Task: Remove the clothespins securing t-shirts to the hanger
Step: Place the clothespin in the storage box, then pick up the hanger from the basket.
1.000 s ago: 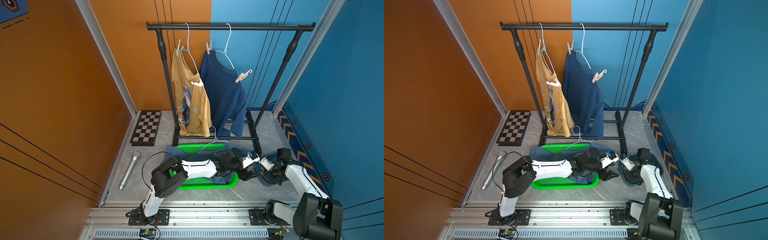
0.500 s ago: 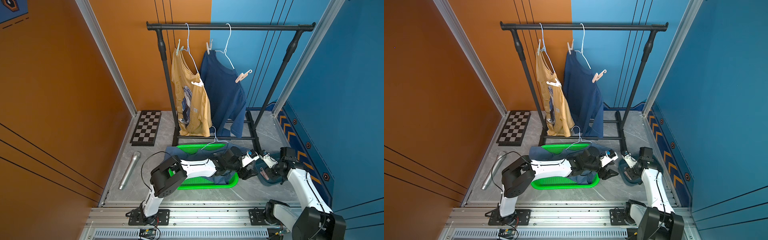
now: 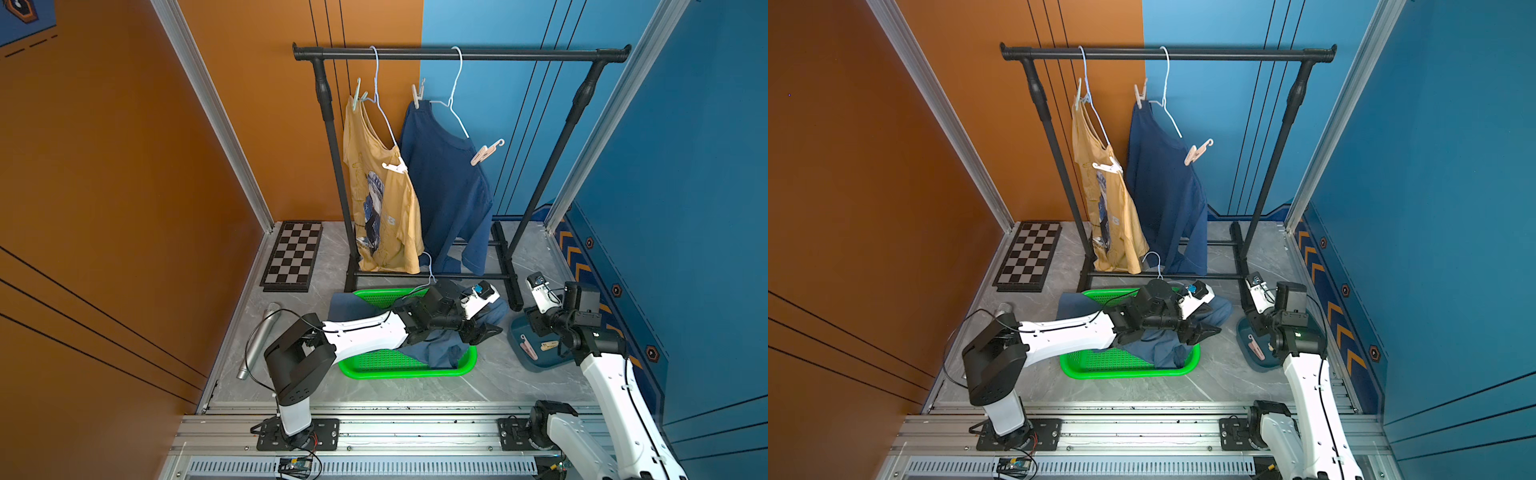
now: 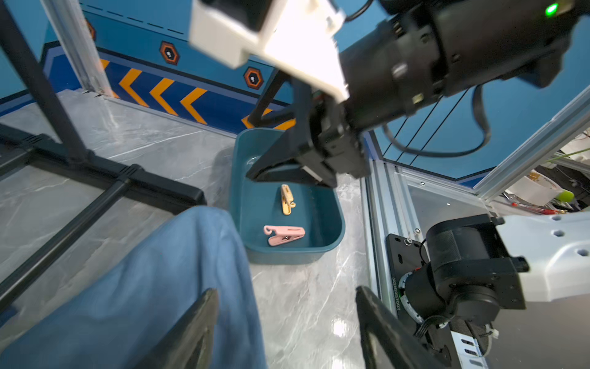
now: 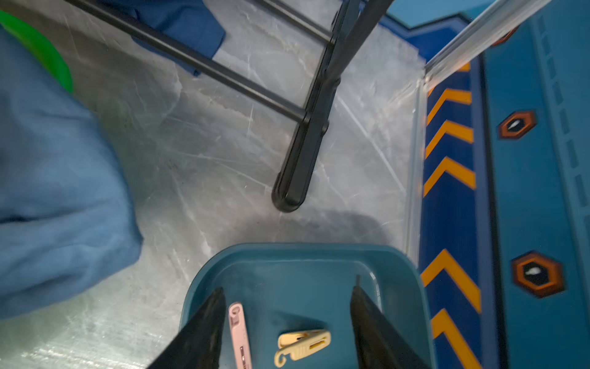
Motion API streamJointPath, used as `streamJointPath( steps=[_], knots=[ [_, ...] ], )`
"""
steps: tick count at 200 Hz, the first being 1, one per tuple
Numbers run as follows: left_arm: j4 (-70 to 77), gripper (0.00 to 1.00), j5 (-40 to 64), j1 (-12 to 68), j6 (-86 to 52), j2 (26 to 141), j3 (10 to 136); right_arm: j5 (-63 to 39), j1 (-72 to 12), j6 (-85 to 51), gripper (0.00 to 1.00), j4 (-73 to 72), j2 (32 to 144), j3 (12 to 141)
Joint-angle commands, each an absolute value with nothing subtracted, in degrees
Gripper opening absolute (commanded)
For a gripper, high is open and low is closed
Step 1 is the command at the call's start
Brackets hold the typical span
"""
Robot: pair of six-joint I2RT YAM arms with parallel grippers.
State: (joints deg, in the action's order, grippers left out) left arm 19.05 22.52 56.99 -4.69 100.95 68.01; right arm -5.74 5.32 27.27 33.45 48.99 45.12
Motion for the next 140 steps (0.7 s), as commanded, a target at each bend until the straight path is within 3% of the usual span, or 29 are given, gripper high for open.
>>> streamJointPath(
  steps=[1, 44, 84, 140],
  knots=[
    [19.2, 0.70, 22.1, 54.3, -6.1, 96.7, 64.2, -3.5, 3.4, 21.6, 0.65, 35.8, 48.1, 50.2],
    [17.5, 0.70, 21.3, 49.3, -6.7, 89.2, 57.0, -10.7, -3.0, 23.2, 0.65, 39.7, 43.7, 51.7],
    [11.0, 0.70, 19.5, 45.9, -4.1, 83.1, 53.8, -12.7, -14.4, 25.0, 0.64, 39.3, 42.8, 51.4],
    [2.6, 0.71, 14.7, 43.9, -0.8, 76.8, 51.1, -18.0, -26.6, 25.9, 0.66, 34.2, 52.7, 53.9]
  ],
)
